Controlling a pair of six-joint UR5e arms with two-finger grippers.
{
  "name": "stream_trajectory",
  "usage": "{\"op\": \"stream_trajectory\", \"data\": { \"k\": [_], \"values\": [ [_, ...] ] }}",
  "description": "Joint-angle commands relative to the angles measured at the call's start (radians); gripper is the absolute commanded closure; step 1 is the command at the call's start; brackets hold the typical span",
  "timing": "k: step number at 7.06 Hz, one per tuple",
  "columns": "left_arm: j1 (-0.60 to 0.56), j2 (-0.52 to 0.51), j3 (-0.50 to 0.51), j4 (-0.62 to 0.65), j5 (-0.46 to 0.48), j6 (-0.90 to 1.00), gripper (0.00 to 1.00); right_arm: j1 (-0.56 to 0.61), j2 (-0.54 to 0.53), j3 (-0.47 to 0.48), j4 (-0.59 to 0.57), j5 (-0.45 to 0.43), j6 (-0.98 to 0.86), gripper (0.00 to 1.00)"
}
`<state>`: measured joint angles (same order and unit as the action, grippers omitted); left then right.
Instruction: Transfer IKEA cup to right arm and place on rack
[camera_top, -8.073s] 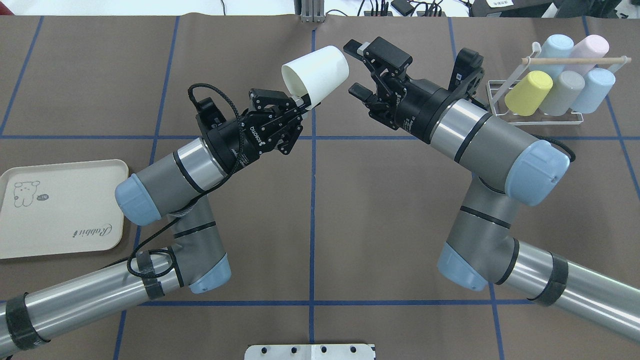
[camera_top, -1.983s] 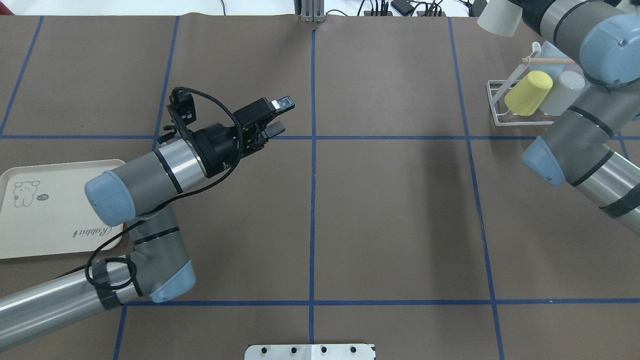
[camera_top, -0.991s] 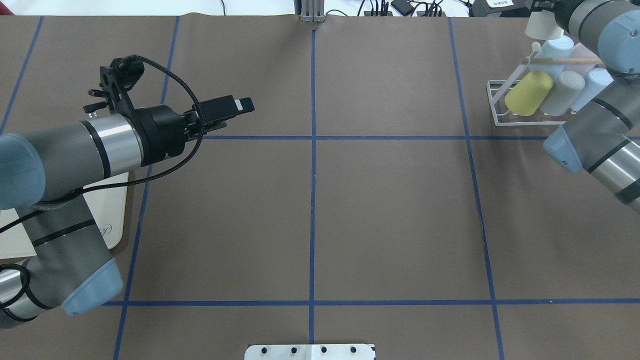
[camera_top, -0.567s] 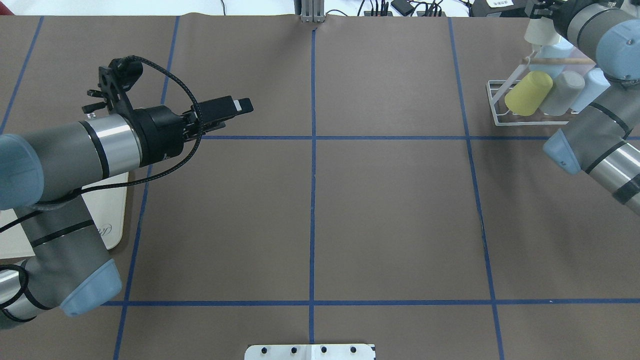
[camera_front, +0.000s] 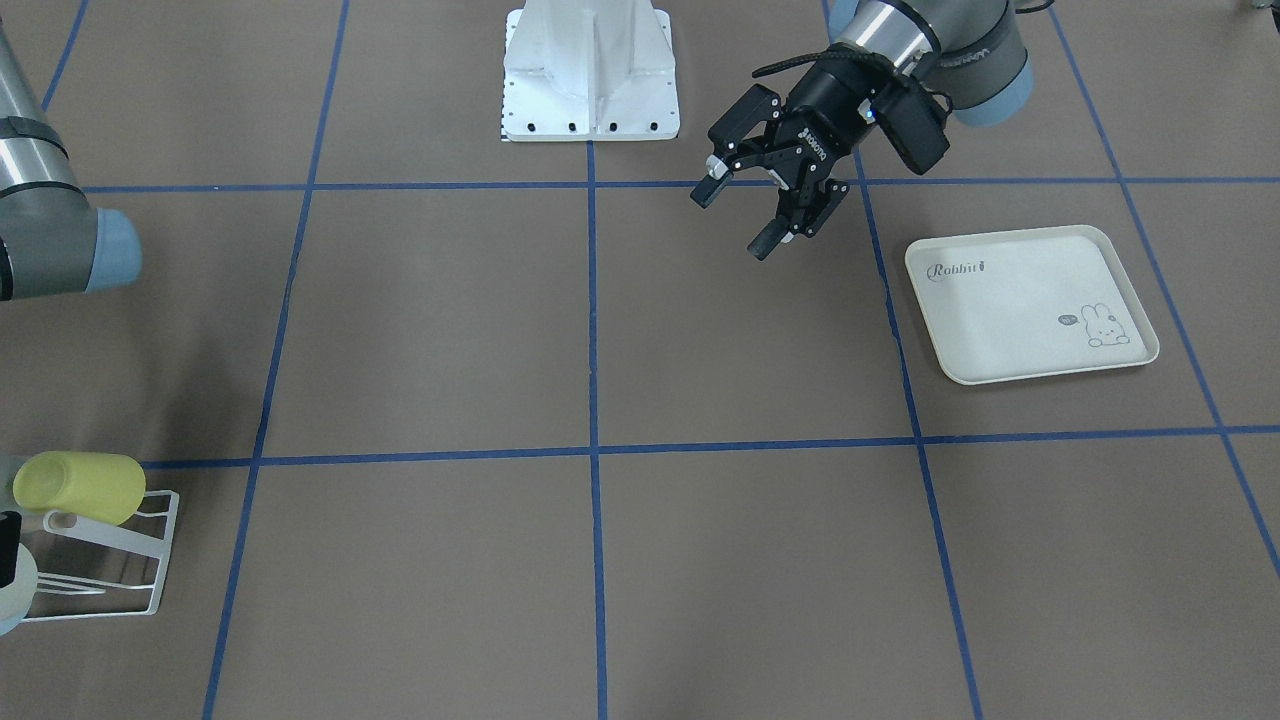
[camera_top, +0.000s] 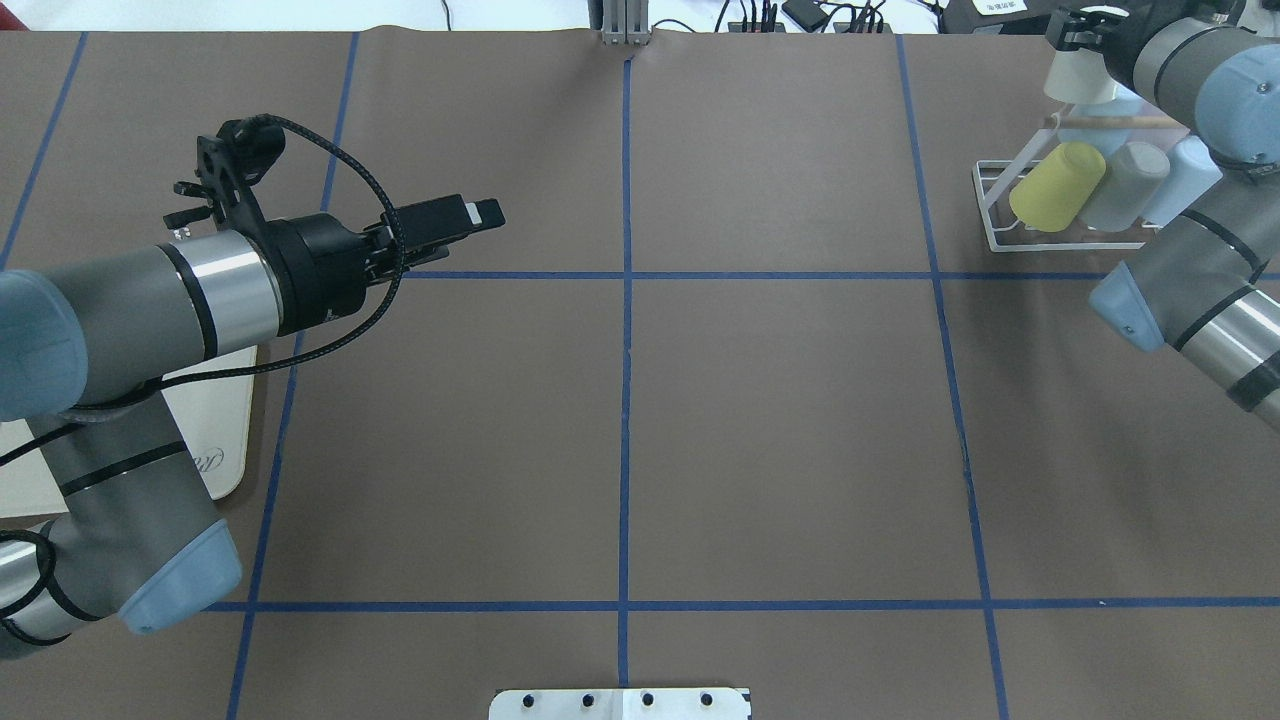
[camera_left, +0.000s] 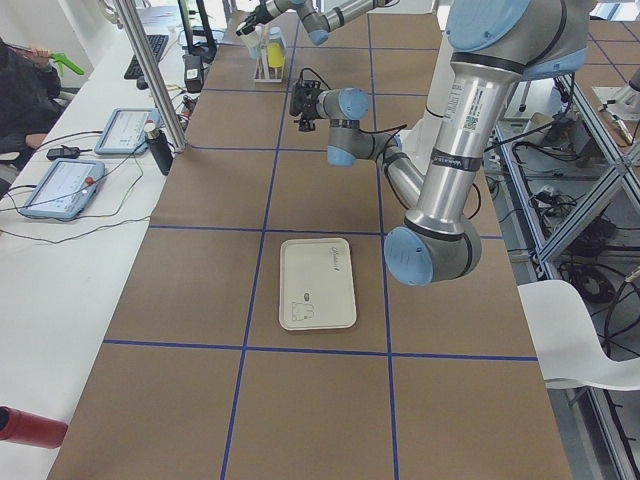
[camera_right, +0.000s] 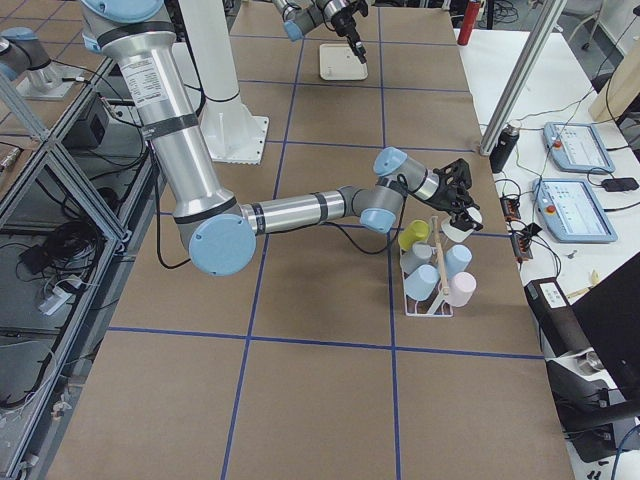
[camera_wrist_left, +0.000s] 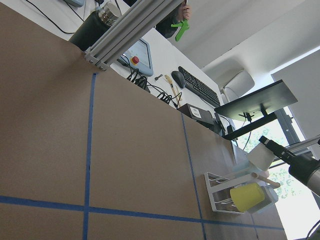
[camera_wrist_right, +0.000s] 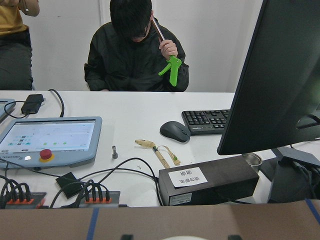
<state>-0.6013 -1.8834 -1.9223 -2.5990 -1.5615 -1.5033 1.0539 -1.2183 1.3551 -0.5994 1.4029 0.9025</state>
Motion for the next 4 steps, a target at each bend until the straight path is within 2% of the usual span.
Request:
{"op": "stream_trajectory", "data": {
  "k": [1,4],
  "values": [
    [0.0,0.006,0.0,-0.001,-0.002,0.0,0.0,-0.002,-0.003,-0.016,0.001,0.011,0.0,1.0],
    [0.0,0.007,0.0,-0.001,-0.002,0.0,0.0,-0.015,-0.001,-0.027,0.001,0.007,-0.002,1.0]
  ]
}}
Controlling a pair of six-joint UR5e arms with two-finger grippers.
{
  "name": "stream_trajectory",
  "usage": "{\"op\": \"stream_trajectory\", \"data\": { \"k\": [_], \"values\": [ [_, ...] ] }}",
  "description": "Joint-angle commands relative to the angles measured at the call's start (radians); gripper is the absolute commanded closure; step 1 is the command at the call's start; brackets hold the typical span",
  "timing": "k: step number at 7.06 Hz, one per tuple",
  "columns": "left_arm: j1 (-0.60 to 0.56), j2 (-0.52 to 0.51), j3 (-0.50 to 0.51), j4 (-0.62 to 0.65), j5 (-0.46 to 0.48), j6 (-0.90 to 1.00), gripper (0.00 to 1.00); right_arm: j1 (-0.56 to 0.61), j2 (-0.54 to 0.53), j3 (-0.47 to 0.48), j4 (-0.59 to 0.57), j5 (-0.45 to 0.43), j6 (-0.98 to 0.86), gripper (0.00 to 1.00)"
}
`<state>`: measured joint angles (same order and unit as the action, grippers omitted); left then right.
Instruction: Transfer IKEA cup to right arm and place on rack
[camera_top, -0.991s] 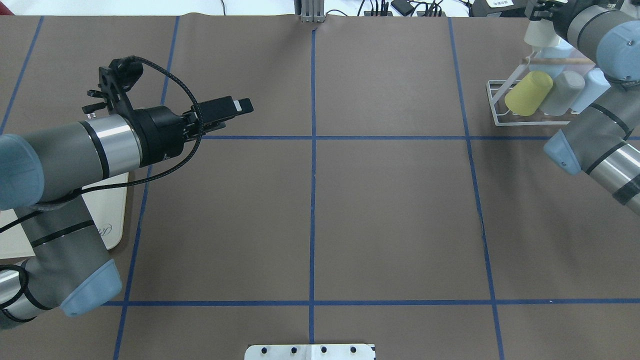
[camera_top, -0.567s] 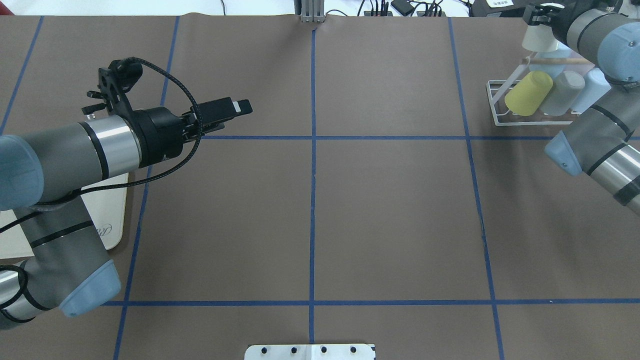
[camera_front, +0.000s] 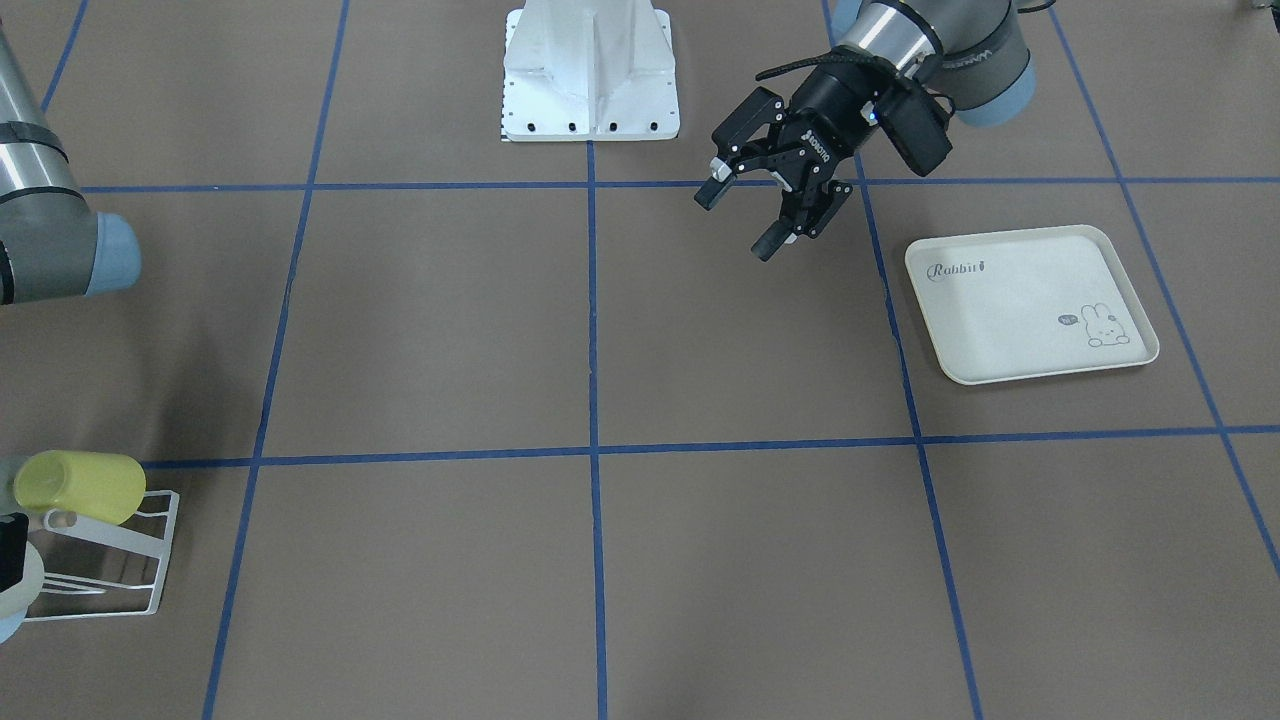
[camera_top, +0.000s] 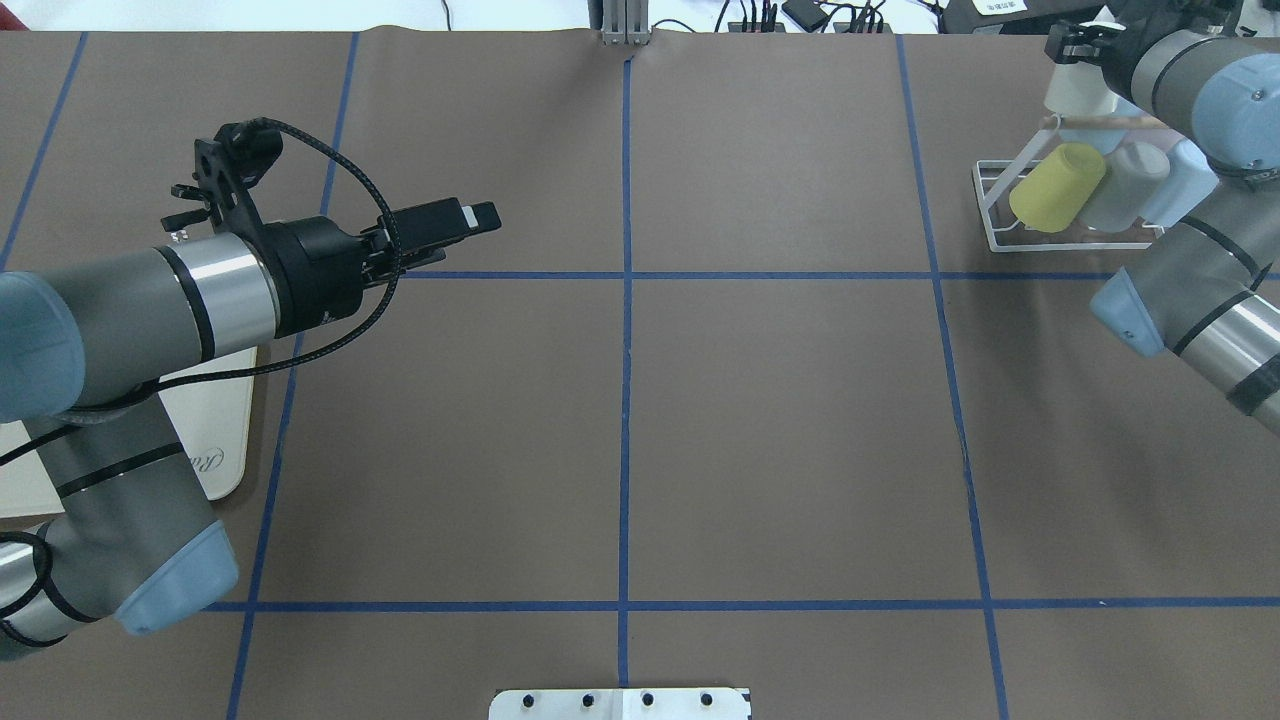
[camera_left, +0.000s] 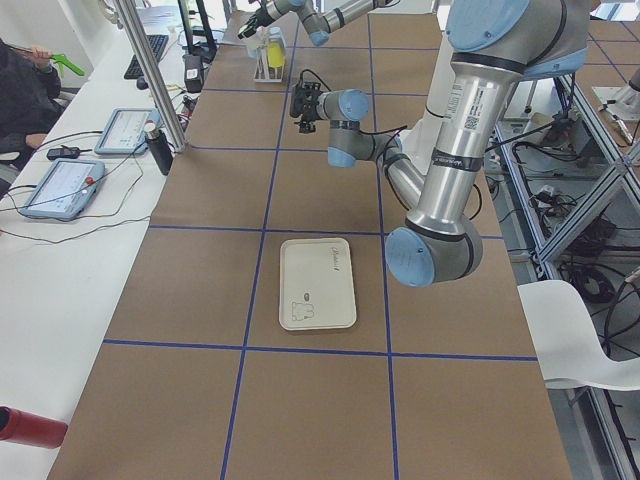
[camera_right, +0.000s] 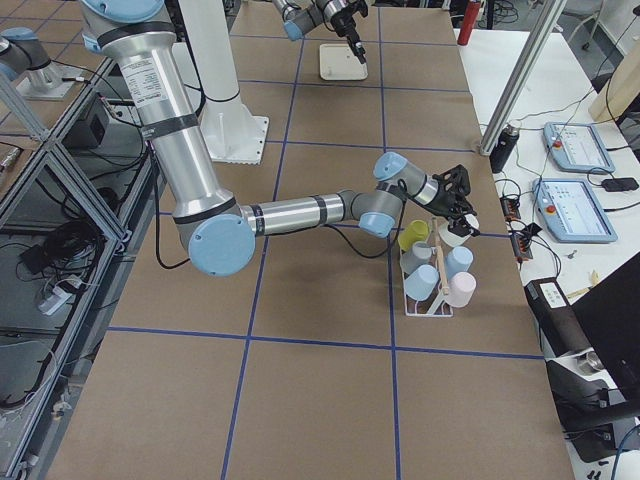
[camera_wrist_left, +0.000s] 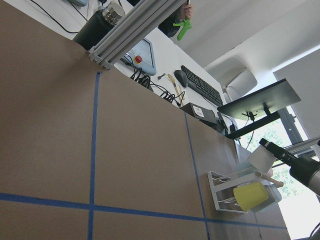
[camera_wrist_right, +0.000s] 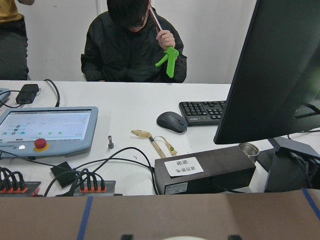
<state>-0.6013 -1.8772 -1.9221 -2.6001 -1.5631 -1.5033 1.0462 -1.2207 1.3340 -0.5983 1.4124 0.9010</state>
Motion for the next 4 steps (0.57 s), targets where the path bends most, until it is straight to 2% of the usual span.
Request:
{"op": "stream_trajectory", "data": {
  "k": [1,4],
  "values": [
    [0.0,0.003,0.0,0.0,0.0,0.0,0.0,-0.014,0.003,-0.007,0.003,-0.009,-0.001,1.0],
    [0.0,0.003,0.0,-0.002,0.0,0.0,0.0,-0.02,0.0,-0.012,0.031,-0.064,0.001,1.0]
  ]
}}
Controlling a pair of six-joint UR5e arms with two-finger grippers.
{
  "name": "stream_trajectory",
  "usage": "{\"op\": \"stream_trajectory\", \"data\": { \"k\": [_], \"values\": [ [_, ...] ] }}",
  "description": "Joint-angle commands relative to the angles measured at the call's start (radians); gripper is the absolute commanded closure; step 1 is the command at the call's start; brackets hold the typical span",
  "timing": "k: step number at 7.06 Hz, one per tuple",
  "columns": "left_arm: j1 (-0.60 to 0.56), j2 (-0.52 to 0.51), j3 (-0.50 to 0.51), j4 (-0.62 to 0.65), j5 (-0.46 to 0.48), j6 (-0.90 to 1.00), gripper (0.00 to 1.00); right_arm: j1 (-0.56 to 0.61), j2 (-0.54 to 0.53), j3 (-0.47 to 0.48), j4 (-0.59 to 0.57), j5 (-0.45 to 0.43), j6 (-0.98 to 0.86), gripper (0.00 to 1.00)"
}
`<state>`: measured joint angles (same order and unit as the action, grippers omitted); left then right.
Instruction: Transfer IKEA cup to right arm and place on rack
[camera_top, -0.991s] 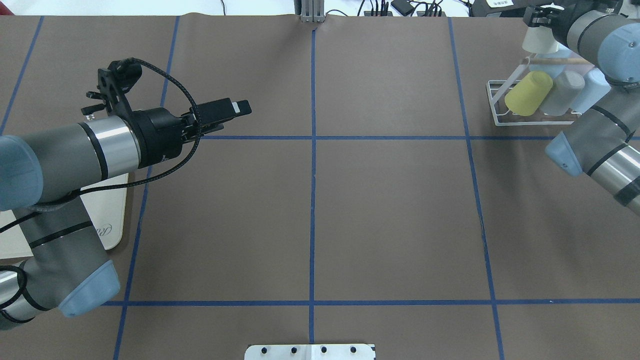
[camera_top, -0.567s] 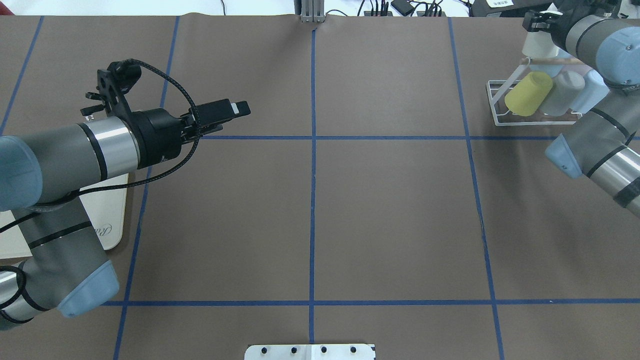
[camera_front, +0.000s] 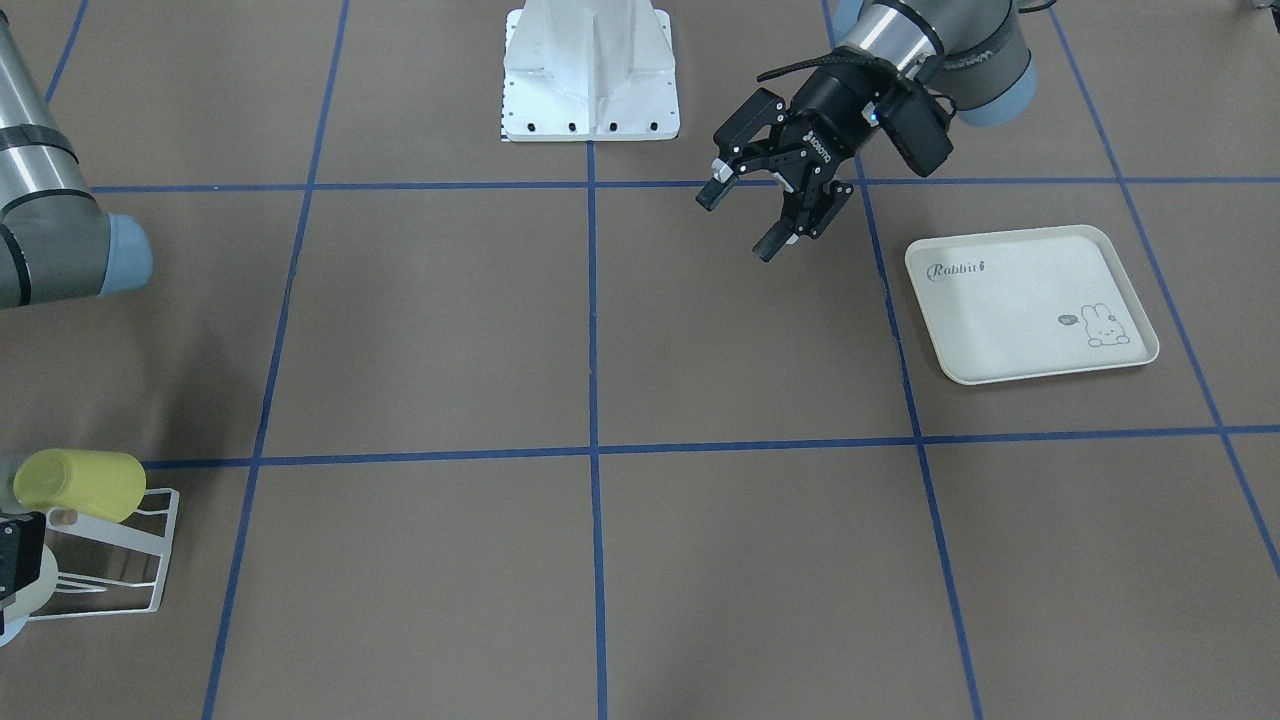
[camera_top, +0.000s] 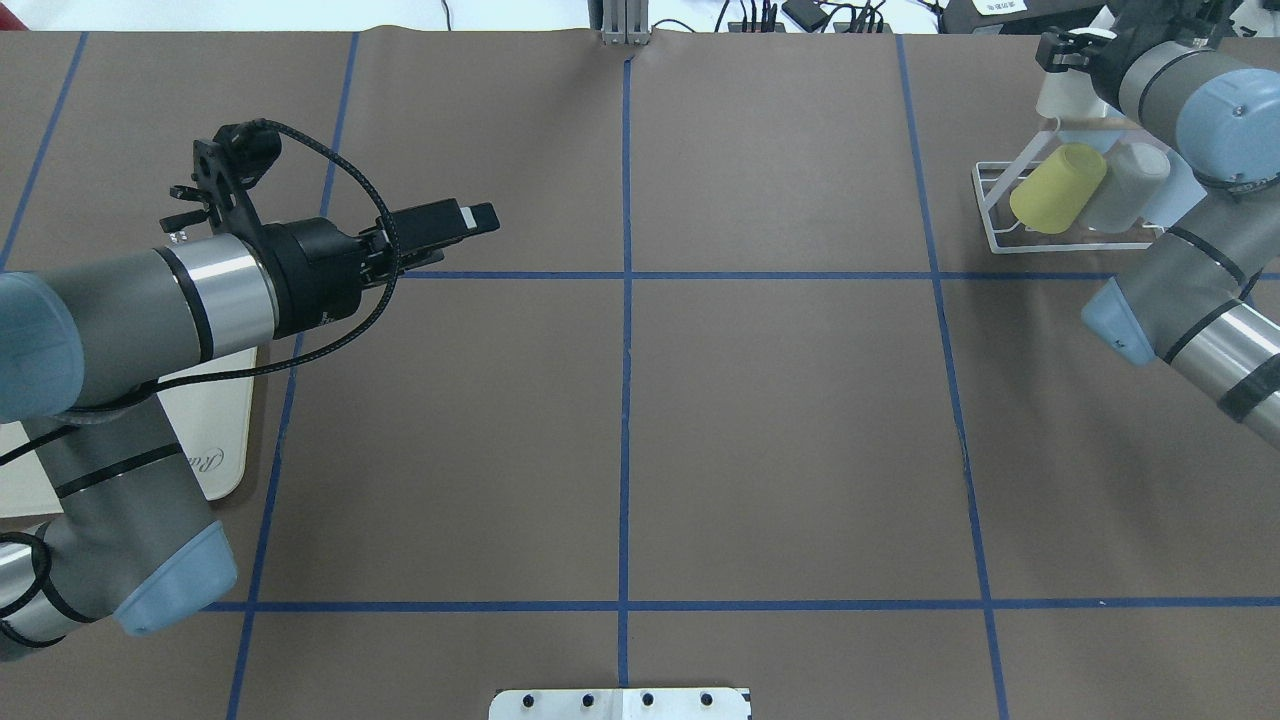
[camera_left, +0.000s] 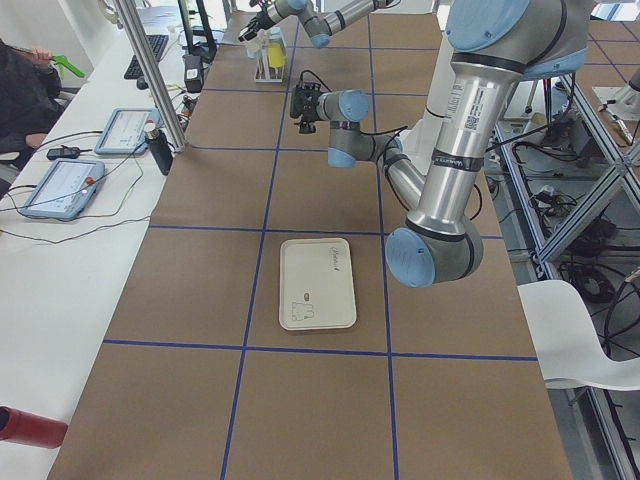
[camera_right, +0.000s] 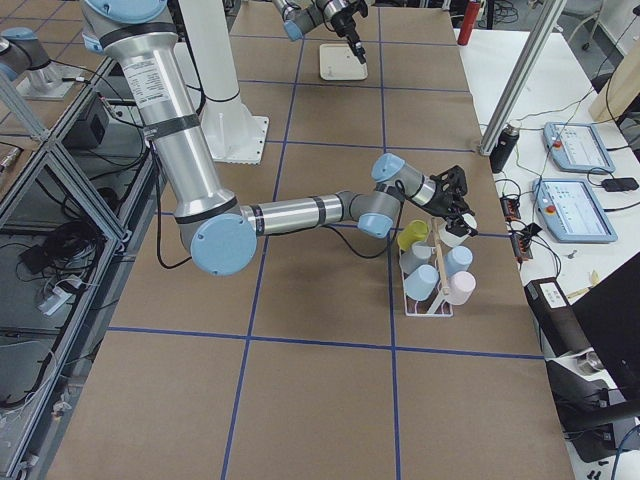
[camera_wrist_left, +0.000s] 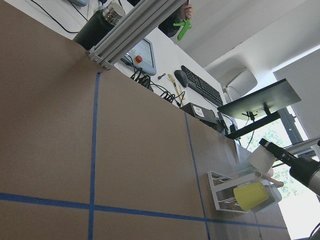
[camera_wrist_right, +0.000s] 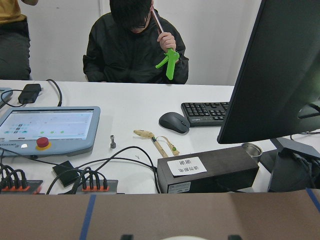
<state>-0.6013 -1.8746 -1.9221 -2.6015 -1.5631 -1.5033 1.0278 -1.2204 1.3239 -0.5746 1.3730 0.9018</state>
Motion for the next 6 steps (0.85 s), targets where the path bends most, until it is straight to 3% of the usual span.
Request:
{"op": "stream_trajectory", "data": {
  "k": [1,6],
  "values": [
    [0.0,0.002,0.002,-0.002,0.0,0.0,0.0,-0.003,-0.001,-0.002,0.007,-0.063,0.0,1.0],
    [0.0,0.023,0.0,-0.009,-0.014,0.0,0.0,-0.054,-0.001,0.003,0.009,-0.172,0.006,1.0]
  ]
}}
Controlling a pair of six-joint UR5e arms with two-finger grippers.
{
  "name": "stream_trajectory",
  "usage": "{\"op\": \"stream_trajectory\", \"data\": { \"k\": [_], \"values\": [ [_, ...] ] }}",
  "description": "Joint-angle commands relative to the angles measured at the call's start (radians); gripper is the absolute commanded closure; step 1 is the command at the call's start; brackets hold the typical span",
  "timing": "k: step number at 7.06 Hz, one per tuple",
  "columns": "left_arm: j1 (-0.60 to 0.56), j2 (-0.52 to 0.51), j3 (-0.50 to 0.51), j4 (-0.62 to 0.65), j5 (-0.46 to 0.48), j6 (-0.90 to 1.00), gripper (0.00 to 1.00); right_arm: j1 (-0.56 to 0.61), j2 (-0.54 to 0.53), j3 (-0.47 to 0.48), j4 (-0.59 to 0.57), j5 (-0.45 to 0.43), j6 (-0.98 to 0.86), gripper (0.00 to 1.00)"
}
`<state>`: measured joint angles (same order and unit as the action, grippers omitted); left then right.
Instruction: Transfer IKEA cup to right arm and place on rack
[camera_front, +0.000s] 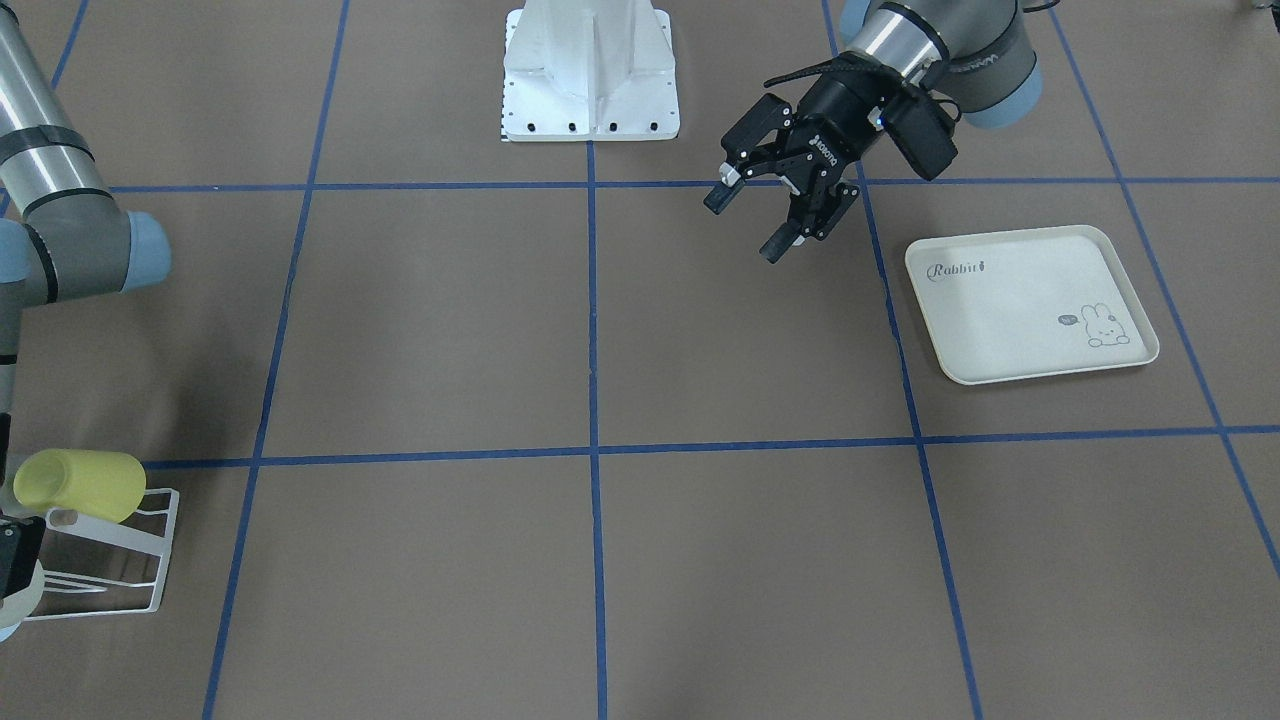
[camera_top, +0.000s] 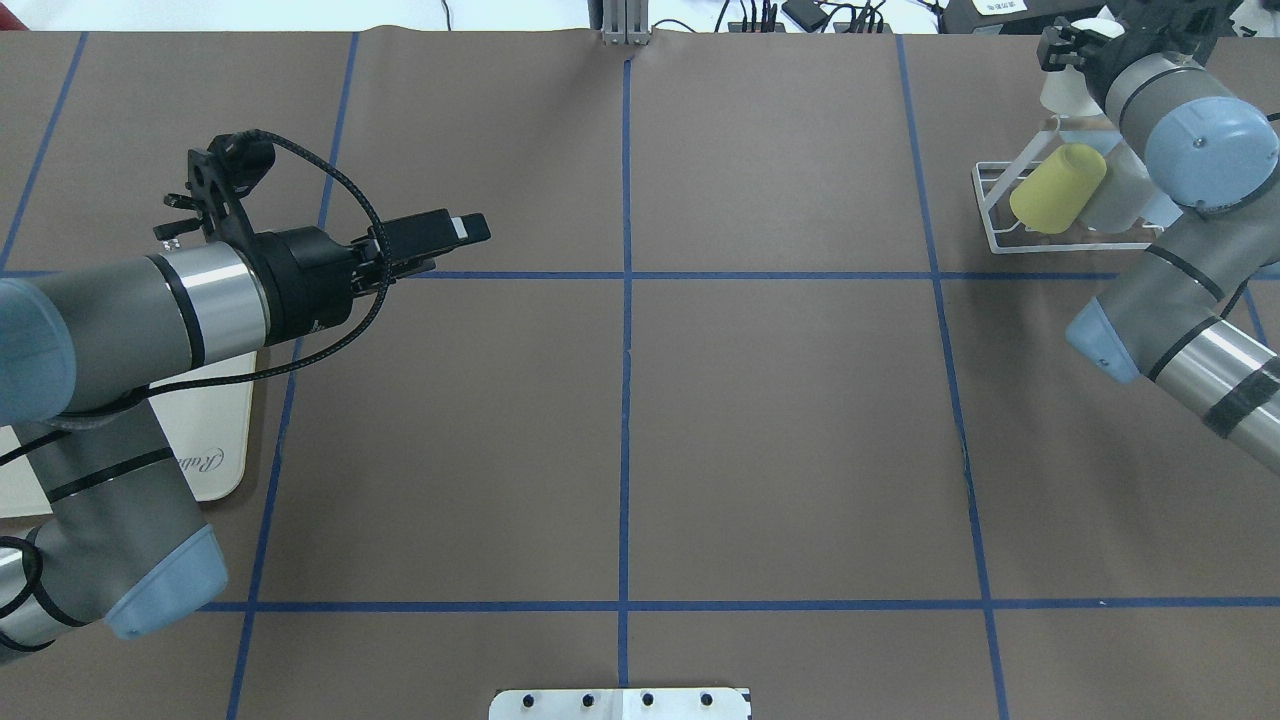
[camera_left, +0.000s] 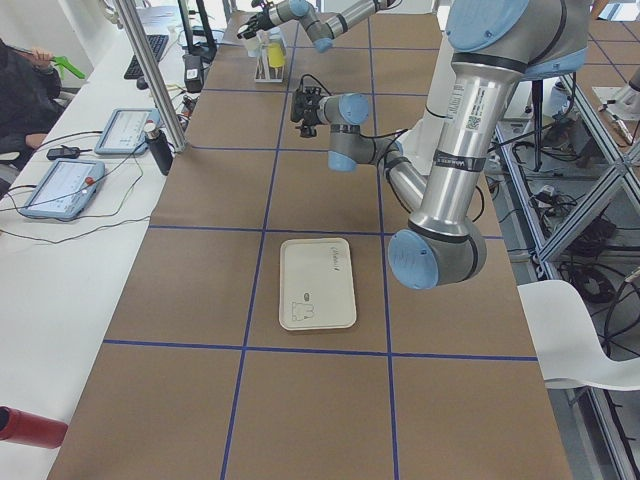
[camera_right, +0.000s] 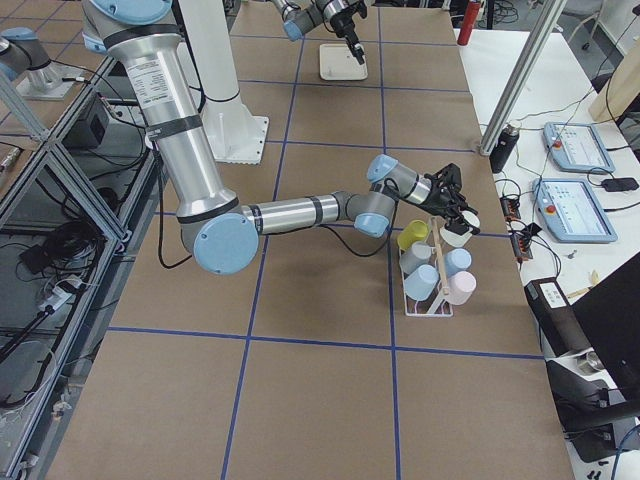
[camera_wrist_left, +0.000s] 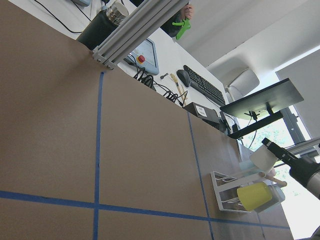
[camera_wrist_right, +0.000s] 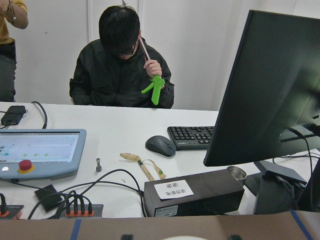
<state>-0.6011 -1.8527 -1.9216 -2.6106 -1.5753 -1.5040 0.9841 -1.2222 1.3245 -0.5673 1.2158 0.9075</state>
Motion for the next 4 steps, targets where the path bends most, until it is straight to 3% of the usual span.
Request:
{"op": "stream_trajectory", "data": {
  "k": [1,4],
  "values": [
    [0.0,0.006,0.0,0.0,-0.002,0.001,0.0,-0.01,-0.002,0.002,0.001,-0.022,0.004,1.0],
    [0.0,0.006,-0.002,0.0,-0.002,-0.001,0.0,-0.015,-0.022,0.013,0.009,-0.05,0.05,1.0]
  ]
}}
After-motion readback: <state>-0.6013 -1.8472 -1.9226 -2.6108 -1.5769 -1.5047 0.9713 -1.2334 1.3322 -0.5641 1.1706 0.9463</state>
